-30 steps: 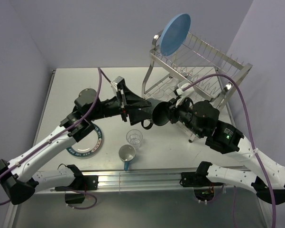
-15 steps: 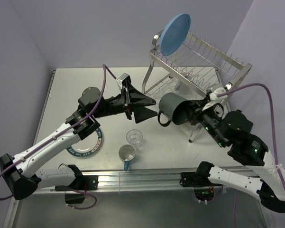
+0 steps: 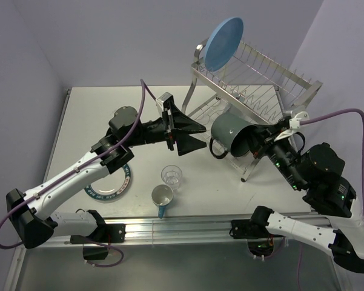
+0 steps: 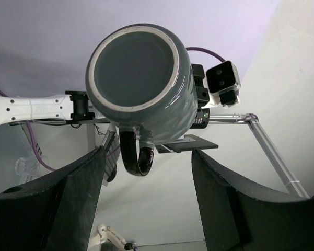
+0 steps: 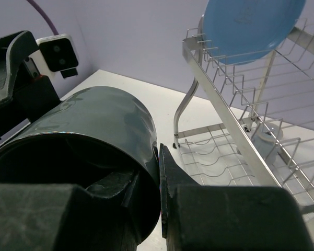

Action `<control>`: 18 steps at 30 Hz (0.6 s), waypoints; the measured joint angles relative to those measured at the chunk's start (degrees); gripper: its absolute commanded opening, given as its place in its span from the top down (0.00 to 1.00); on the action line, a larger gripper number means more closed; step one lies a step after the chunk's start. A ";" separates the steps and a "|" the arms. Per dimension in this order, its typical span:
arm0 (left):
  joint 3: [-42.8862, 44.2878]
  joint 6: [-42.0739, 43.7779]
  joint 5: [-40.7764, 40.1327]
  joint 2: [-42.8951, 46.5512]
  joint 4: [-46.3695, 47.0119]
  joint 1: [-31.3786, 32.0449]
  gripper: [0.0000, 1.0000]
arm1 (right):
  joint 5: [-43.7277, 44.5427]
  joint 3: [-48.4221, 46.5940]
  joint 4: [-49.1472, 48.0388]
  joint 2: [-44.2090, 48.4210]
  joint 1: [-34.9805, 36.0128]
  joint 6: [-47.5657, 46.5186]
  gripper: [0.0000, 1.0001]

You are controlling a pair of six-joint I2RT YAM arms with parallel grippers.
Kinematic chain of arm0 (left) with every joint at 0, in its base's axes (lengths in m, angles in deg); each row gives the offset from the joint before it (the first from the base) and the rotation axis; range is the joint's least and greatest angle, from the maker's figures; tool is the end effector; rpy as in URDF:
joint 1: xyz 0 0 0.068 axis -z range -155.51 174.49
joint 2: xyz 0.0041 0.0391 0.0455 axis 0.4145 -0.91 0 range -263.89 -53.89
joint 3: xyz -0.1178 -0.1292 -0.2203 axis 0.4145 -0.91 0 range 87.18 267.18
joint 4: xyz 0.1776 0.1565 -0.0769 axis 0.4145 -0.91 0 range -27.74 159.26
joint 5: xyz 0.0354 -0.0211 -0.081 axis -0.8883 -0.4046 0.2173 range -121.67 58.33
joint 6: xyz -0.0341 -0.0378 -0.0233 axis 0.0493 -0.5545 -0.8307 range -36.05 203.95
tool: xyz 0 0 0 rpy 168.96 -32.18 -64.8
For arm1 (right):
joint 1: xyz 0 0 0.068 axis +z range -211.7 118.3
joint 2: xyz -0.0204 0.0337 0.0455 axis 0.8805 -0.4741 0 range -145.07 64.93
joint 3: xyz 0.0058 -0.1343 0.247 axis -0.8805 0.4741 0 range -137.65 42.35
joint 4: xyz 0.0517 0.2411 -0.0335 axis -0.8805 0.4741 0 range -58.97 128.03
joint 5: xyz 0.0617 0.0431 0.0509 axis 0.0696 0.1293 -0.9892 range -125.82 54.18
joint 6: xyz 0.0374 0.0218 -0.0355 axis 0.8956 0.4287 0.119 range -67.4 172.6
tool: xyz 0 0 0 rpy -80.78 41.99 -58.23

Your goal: Load the mixed dishes into the dish rack

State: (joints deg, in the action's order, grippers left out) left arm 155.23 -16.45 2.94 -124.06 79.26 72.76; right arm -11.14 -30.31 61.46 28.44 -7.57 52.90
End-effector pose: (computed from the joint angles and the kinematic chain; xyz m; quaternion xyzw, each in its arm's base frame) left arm 0.1606 -0.2129 0.4360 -0.0740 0.6619 -0.7459 0.0063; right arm 0.0486 0.0398 0.4716 -0.1553 0.6562 0.2037 0.7098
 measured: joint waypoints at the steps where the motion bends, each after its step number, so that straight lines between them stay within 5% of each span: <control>1: 0.39 -0.17 0.11 -0.44 0.17 0.17 0.27 | -0.20 0.04 -0.31 -0.24 0.00 0.00 1.00; 18: 0.57 -5.92 0.52 -2.84 10.21 3.50 0.30 | -1.88 2.10 -7.08 -2.47 0.00 0.00 1.00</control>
State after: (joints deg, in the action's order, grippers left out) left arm 155.80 -22.38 3.46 -126.90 89.47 76.26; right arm -13.02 -28.22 54.38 25.97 -7.57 52.90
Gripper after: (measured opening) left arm 0.713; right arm 0.184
